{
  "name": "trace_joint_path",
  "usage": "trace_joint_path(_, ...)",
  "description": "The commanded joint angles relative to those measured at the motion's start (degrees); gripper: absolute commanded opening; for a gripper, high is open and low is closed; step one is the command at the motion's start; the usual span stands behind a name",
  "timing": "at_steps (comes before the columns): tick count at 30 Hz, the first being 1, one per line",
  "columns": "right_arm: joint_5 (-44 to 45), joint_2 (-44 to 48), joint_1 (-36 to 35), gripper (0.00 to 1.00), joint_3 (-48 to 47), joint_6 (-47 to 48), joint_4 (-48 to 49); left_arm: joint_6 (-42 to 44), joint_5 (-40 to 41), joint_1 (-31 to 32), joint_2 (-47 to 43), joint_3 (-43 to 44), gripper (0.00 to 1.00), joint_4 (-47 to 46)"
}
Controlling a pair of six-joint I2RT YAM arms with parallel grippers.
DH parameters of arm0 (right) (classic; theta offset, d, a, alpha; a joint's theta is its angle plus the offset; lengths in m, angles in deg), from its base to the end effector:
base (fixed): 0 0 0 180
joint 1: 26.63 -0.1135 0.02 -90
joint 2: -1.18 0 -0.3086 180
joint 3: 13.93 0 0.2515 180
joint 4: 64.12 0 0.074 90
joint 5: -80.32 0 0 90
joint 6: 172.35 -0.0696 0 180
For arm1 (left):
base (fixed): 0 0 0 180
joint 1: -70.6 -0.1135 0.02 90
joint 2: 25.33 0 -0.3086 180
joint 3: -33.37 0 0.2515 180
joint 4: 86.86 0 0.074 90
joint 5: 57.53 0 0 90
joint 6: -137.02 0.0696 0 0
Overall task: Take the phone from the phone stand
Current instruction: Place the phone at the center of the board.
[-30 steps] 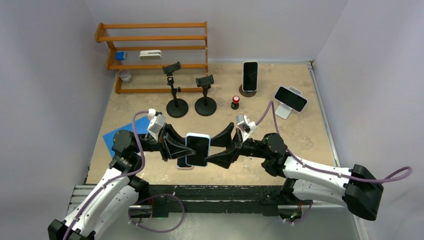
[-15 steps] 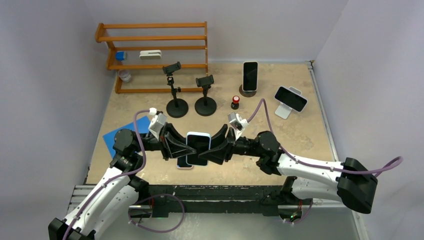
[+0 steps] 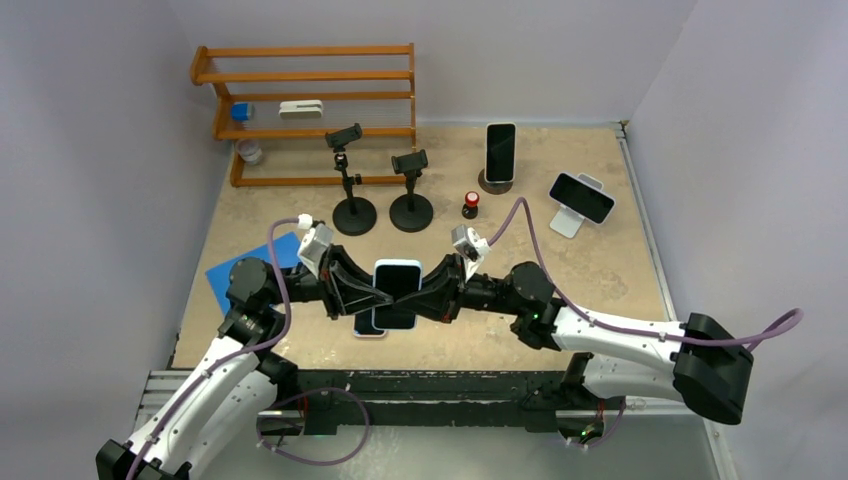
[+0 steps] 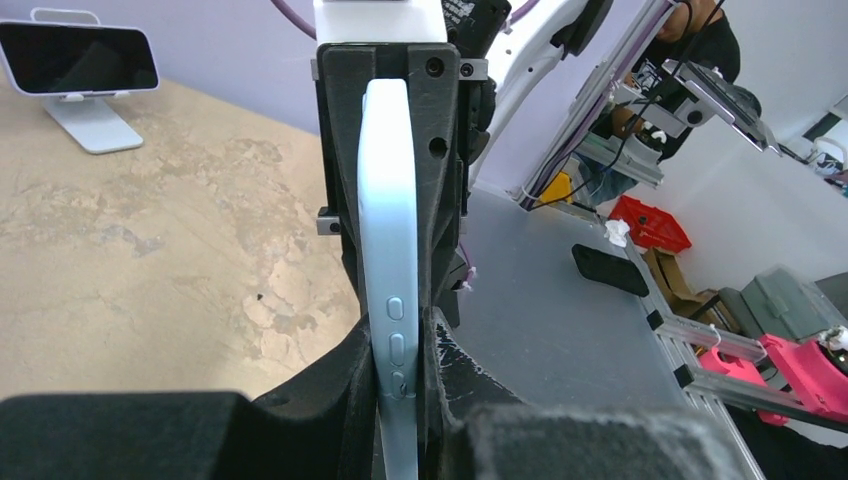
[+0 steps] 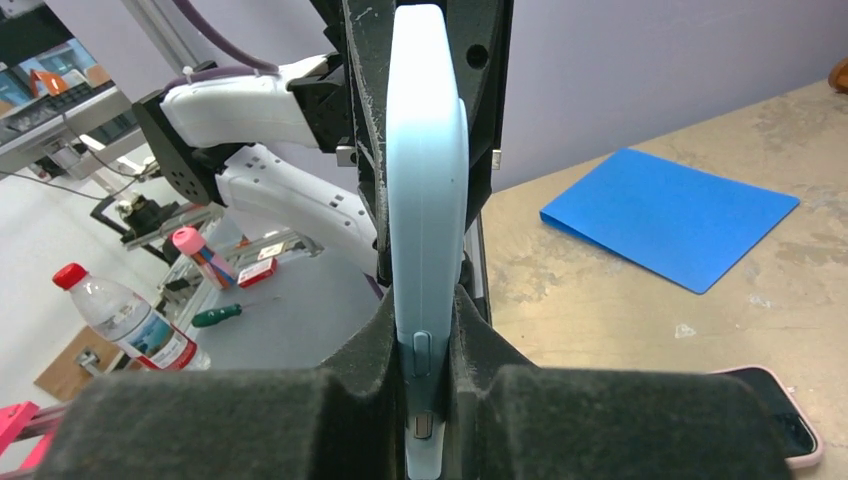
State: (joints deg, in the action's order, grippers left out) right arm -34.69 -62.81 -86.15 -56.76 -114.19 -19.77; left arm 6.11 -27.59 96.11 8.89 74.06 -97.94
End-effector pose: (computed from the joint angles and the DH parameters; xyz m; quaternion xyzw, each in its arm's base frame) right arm 0.0990 0.2263 0.3540 -0.3041 0.4786 0.6664 0.4841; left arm 0.0809 -0.1054 0.3482 0.3315 0.5611 -0.6300 0.4224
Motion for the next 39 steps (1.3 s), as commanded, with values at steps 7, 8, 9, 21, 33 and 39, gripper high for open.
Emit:
trace_joint_path(7,3.94,7.85,-0.29,0.00,-1.77,3.25,-6.93,3.85,3.75,-0.03,-1.48,5.47,0.39,2.40)
trace_joint_path(8,5.04,9.24,-0.32,0.00,-1.92,3.86,-9.03,5.32,5.58,-0.03,-1.89,6.40,0.45,4.98)
trace_joint_path(9,6.37,10.17,-0.31,0.00,-2.17,4.57,-11.48,7.00,7.81,-0.03,-2.39,7.43,0.50,7.62)
trace_joint_path(21,19.92,3.92,1.39,0.00,-2.45,-0.44,-27.83,20.91,43.06,-0.03,-3.28,17.93,0.59,28.13)
trace_joint_path(33,10.14,-13.42,7.50,0.00,-1.57,-8.55,-18.91,22.36,48.46,-0.03,-8.67,10.41,0.53,27.16)
trace_joint_path(39,3.99,-20.82,10.55,0.00,-1.81,-13.05,-12.71,21.68,53.26,-0.04,-9.65,11.27,0.51,30.14)
